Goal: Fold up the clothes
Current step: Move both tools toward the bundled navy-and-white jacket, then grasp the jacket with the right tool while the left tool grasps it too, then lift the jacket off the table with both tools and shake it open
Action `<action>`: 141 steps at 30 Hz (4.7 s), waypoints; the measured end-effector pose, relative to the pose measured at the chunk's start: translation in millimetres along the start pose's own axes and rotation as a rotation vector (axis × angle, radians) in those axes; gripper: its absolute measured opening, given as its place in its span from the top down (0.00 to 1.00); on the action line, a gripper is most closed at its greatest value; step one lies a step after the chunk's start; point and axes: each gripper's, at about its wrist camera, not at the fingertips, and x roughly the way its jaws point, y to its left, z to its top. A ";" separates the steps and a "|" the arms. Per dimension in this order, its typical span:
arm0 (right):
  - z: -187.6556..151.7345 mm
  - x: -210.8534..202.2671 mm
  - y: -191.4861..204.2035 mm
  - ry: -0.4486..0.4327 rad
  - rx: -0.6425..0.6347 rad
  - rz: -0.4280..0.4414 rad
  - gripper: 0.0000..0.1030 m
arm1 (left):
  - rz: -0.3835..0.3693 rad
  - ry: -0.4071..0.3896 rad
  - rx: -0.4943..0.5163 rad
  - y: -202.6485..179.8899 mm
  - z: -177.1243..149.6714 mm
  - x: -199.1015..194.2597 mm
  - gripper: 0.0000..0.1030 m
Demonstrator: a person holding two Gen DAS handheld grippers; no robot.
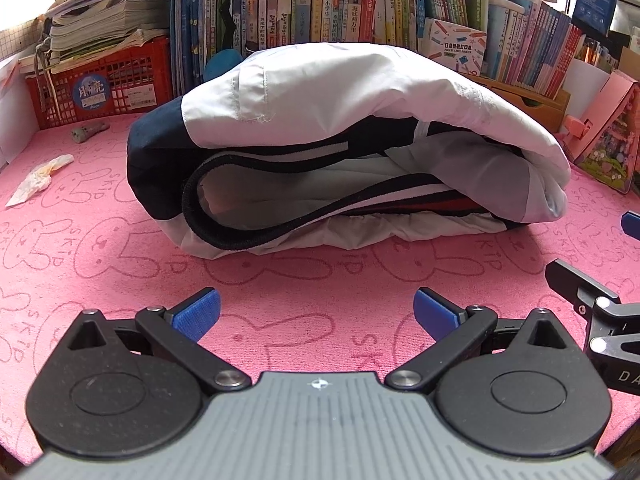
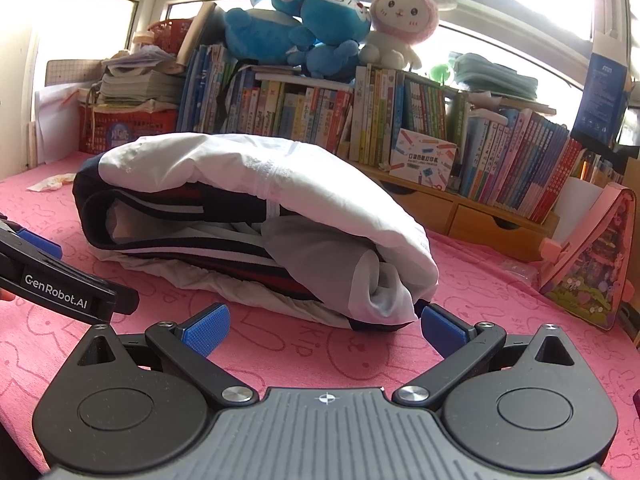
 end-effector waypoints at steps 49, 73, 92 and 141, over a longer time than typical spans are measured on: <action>32.6 74.2 10.9 -0.029 -0.259 -0.042 0.00 | 0.142 -0.199 0.042 43.6 45.0 16.4 0.00; 66.6 137.7 -28.2 -0.014 -0.133 -0.037 0.00 | 0.322 -0.535 0.030 71.3 73.2 -4.0 0.32; 53.7 86.0 -34.9 -0.138 -0.034 -0.053 0.04 | 0.258 -0.414 0.086 58.8 45.2 9.1 0.10; 16.4 -80.6 -34.3 -0.472 0.149 -0.453 0.61 | 0.046 -0.561 0.091 46.9 11.8 -81.7 0.26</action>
